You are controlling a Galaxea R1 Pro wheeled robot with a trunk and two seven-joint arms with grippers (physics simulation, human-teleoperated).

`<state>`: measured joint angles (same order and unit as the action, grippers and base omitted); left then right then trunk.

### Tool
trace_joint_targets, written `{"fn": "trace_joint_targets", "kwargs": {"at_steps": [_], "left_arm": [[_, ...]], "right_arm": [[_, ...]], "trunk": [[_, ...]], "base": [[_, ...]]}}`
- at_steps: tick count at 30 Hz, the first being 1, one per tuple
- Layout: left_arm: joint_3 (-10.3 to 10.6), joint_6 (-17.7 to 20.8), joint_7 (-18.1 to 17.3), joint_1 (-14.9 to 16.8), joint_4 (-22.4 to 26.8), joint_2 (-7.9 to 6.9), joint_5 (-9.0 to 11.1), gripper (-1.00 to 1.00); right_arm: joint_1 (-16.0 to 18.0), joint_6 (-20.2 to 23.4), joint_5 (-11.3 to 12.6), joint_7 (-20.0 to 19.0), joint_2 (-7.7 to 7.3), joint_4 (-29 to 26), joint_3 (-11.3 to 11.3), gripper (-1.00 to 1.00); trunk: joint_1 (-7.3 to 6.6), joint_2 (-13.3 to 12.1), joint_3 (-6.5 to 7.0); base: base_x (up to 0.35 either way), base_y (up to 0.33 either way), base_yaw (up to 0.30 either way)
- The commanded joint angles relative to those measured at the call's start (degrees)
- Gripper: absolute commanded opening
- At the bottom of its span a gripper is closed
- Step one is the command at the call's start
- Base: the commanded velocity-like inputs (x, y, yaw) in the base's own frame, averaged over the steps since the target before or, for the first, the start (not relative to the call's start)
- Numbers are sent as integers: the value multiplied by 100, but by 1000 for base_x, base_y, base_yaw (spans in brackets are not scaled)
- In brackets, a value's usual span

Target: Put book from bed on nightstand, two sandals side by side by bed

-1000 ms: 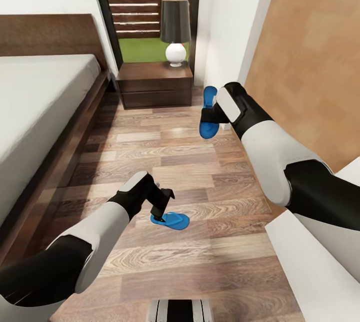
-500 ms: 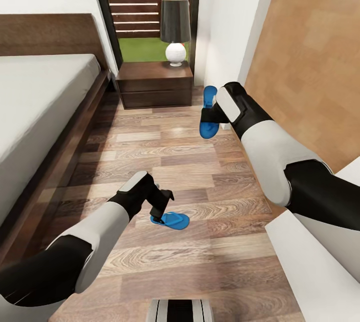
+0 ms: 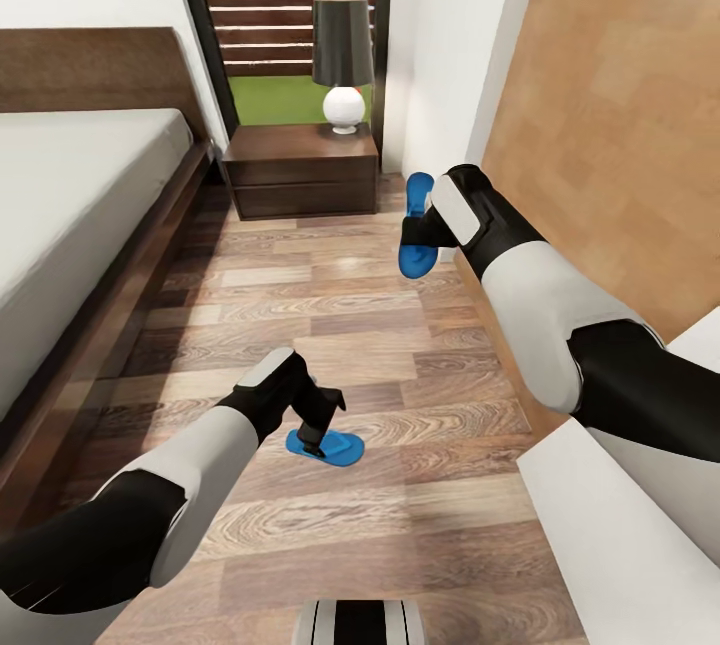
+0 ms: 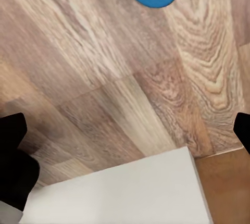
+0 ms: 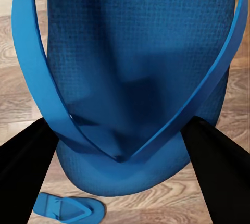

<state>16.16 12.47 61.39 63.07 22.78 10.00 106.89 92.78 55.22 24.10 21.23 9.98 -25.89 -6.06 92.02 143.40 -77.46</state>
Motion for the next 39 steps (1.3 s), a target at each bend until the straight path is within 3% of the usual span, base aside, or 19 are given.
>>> {"fn": "trace_joint_targets", "kwargs": {"at_steps": [1, 6, 7, 9, 29, 39], "left_arm": [[11, 33, 36, 4, -5, 0, -21, 100], [10, -206, 225, 4, -10, 0, 7, 100], [10, -251, 314, 4, -10, 0, 69, 100], [11, -339, 534, 4, -14, 0, 426, 100], [19, -351, 598, 11, 33, 0, 437, 100], [22, -346, 602, 12, 33, 0, 430, 100]], "right_arm": [[3, 15, 60, 48, -5, -5, -36, -100], [3, 15, 64, 48, -5, -4, -36, -100], [3, 17, 65, 48, -5, -4, -36, -100], [-5, 17, 68, 71, -5, 0, -36, -100], [-6, 24, 81, 89, -5, 4, -44, -100], [-6, 24, 79, 134, -5, 0, -45, -100]], "trunk": [[-1, 2, -4], [-1, 2, -4], [-1, 2, -4], [-1, 2, -4], [-1, 2, -4], [25, 15, -226]], "base": [[10, -21, 0], [4, -8, 0], [1, -3, 0], [0, -1, 0], [0, 0, 0], [0, 0, 0]]}}
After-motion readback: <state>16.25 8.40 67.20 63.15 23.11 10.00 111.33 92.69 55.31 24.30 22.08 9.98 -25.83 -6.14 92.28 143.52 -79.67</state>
